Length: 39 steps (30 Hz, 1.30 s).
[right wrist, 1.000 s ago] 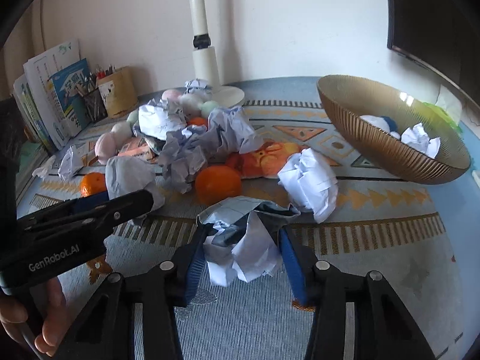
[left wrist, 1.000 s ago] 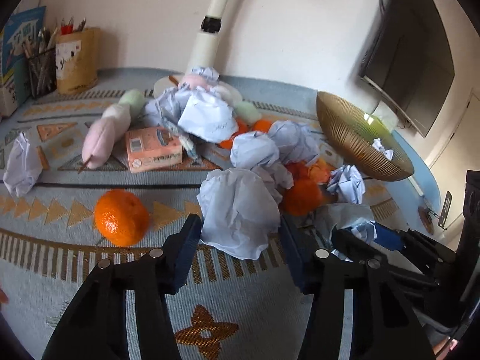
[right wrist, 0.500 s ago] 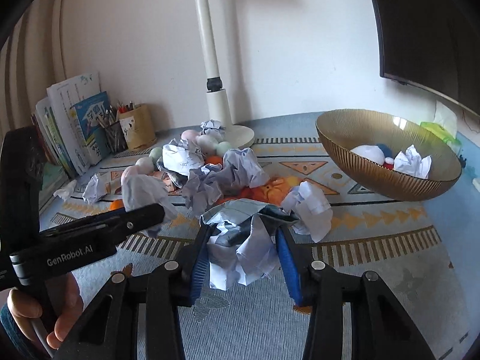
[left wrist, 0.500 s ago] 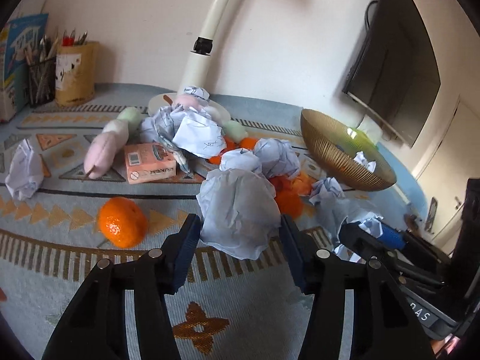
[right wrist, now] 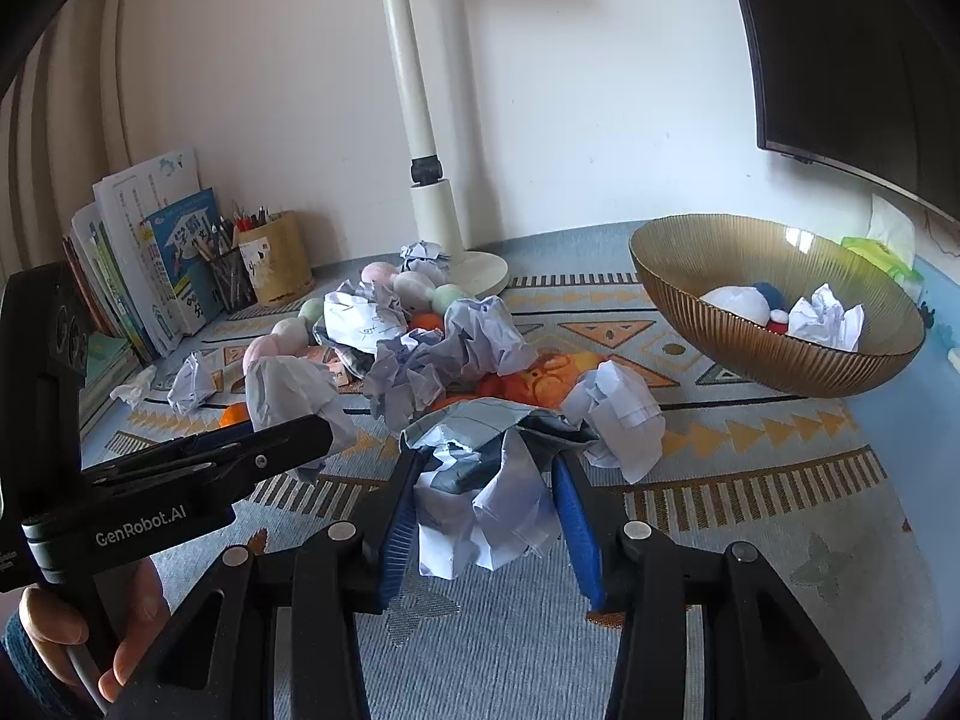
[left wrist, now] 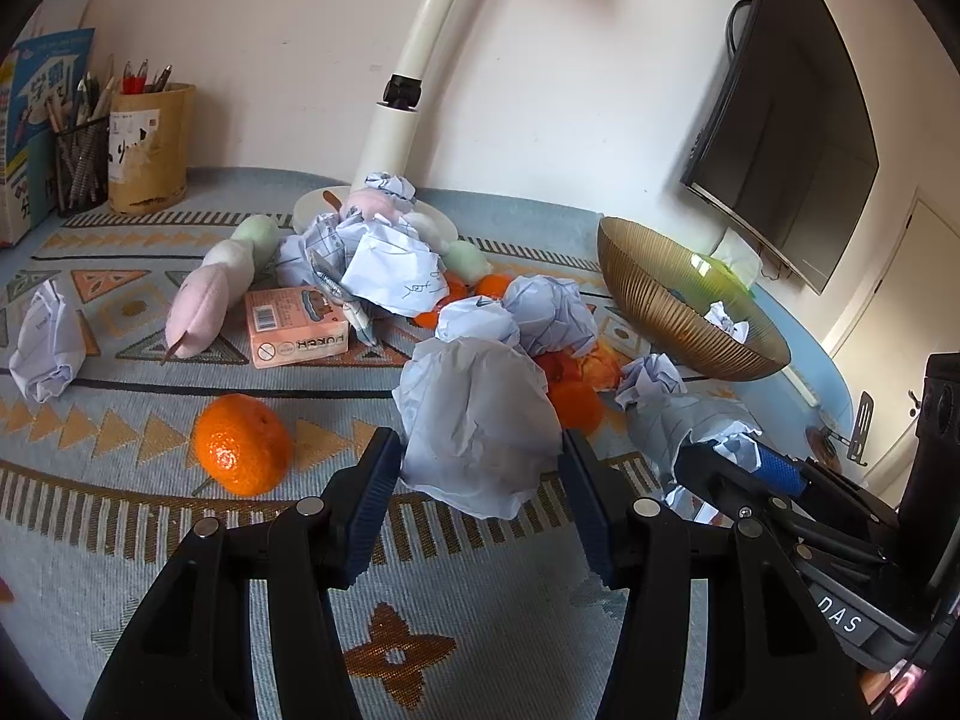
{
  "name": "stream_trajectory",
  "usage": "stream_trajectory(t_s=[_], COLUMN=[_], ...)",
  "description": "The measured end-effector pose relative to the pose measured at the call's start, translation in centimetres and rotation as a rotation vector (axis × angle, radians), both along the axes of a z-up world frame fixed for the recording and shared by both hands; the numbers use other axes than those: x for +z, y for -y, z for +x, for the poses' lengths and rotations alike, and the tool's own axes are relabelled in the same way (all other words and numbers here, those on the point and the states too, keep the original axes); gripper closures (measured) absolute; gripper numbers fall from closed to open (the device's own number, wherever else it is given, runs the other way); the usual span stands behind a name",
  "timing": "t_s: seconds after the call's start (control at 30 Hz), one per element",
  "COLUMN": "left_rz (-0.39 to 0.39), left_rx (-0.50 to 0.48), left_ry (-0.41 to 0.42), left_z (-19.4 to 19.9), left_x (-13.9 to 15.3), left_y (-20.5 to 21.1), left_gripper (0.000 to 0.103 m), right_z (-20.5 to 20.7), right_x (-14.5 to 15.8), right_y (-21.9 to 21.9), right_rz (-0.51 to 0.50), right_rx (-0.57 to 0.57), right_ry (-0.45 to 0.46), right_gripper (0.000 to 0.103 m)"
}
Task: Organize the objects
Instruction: 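Close the left tool on a paper ball while the right tool grasps another paper ball, then carry both paper balls over the amber bowl and open both tools, then move both tools back over the rug toward the oranges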
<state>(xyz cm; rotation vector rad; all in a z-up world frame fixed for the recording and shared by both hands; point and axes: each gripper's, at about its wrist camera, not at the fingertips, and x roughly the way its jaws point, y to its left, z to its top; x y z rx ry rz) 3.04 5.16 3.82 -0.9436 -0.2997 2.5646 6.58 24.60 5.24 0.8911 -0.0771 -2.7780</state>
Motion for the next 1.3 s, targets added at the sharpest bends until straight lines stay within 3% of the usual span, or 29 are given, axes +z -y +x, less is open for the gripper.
stream_trajectory(t_s=[0.13, 0.23, 0.4, 0.53, 0.7, 0.73, 0.77, 0.8, 0.83, 0.97, 1.13, 1.2, 1.3], left_rz=[-0.027, -0.027, -0.051, -0.073, -0.093, -0.107, -0.108, -0.103, -0.095, -0.07, -0.032, -0.058, -0.146], left_rx=[-0.016, -0.079, -0.177, -0.249, -0.252, -0.237, -0.22, -0.209, -0.199, -0.194, -0.144, -0.095, 0.034], left_ry=[-0.015, -0.025, -0.146, -0.188, -0.17, -0.192, -0.212, -0.213, -0.204, -0.184, -0.219, -0.242, -0.269], left_z=[0.5, 0.9, 0.5, -2.1, -6.3, -6.8, -7.2, -7.5, -7.9, -7.2, -2.0, 0.5, 4.8], left_x=[0.4, 1.9, 7.9, 10.3, 9.8, 9.7, 9.7, 9.6, 9.5, 9.9, 11.7, 12.2, 11.8], left_y=[-0.7, -2.1, -7.7, -13.3, -18.9, -19.5, -19.9, -20.1, -20.1, -18.1, -11.3, -8.4, -3.2], left_gripper=[0.051, 0.051, 0.051, 0.051, 0.051, 0.047, 0.034, 0.011, 0.005, 0.005, 0.005, 0.005, 0.004], right_z=[0.7, 1.2, 1.3, -0.3, -4.0, -5.2, -5.9, -6.8, -7.6, -7.0, -3.5, -2.2, -0.6], right_x=[0.6, 1.4, 5.8, 9.0, 9.6, 9.4, 9.2, 8.8, 8.6, 8.3, 9.1, 9.7, 9.8], right_y=[-1.0, -3.7, -11.7, -16.4, -18.6, -18.9, -19.1, -19.2, -19.5, -20.3, -18.3, -15.9, -11.6], right_rz=[-0.033, -0.115, -0.235, -0.233, -0.205, -0.196, -0.193, -0.19, -0.181, -0.184, -0.206, -0.205, -0.216], right_rx=[-0.014, -0.047, -0.226, -0.346, -0.397, -0.391, -0.377, -0.357, -0.351, -0.378, -0.322, -0.263, -0.18], right_ry=[-0.004, 0.011, -0.056, -0.107, -0.082, -0.067, -0.055, -0.037, -0.022, -0.016, -0.04, -0.053, -0.066], right_gripper=[0.06, 0.06, 0.06, 0.059, 0.059, 0.057, 0.054, 0.045, 0.034, 0.033, 0.033, 0.031, 0.019])
